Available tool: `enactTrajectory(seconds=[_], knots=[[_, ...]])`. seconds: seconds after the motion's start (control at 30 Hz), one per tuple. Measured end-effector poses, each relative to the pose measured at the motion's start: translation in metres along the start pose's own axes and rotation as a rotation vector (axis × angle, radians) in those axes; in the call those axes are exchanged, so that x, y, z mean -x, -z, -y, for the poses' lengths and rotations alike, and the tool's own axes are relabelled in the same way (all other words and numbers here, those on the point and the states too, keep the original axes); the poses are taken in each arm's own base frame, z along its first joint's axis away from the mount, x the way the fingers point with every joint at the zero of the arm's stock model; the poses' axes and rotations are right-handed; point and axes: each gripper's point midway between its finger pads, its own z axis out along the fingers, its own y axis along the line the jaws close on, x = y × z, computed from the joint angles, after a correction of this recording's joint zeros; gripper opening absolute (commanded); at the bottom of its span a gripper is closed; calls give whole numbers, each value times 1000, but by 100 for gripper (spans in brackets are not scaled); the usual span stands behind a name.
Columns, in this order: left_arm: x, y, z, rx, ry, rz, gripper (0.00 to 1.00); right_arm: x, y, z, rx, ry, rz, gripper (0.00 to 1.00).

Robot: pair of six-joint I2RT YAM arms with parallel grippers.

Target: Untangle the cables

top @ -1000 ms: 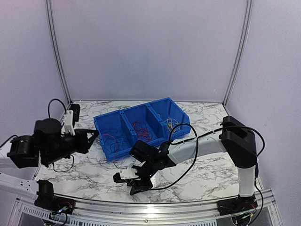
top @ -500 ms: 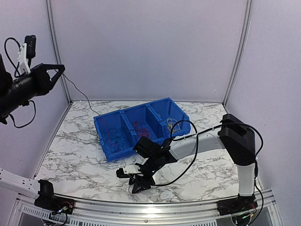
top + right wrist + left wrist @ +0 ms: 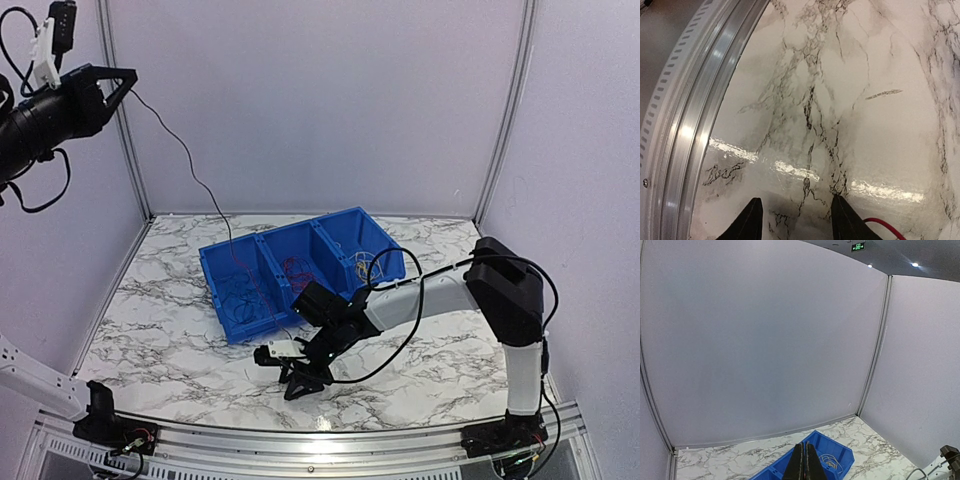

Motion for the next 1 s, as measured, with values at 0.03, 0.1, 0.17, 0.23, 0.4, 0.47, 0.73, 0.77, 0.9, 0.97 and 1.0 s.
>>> enactTrajectory(seconds=[0.03, 0.1, 0.17, 0.23, 0.4, 0.47, 0.73, 0.77, 0.9, 0.97, 1.0], knots=[[5, 2, -2, 5, -6, 10, 0, 0, 0, 0, -1, -2, 0, 45], [14, 6, -8, 16, -17, 30, 0, -1, 1, 2, -3, -5, 1, 42], [20, 11, -14, 31, -26, 46, 0, -2, 2, 4, -5, -9, 1, 42], [25, 15, -18, 39, -30, 57, 0, -3, 3, 5, -3, -13, 4, 42], [29, 19, -25, 57, -41, 71, 0, -3, 3, 5, 6, -18, 10, 41], [30, 19, -25, 59, -45, 73, 0, -3, 3, 5, 8, -19, 11, 38], [-2, 13, -24, 73, -81, 20, 0, -16, 12, 6, -28, -22, -17, 32], [-12, 11, -25, 87, -93, 2, 0, -20, 17, 4, -42, -16, -32, 35], [-49, 9, -40, 175, -140, -59, 0, -49, 38, -8, -95, 7, -109, 48], [-60, 16, -54, 224, -145, -69, 0, -67, 53, -11, -121, 2, -137, 49], [-64, 23, -63, 251, -137, -66, 0, -77, 61, -10, -137, -12, -144, 49]])
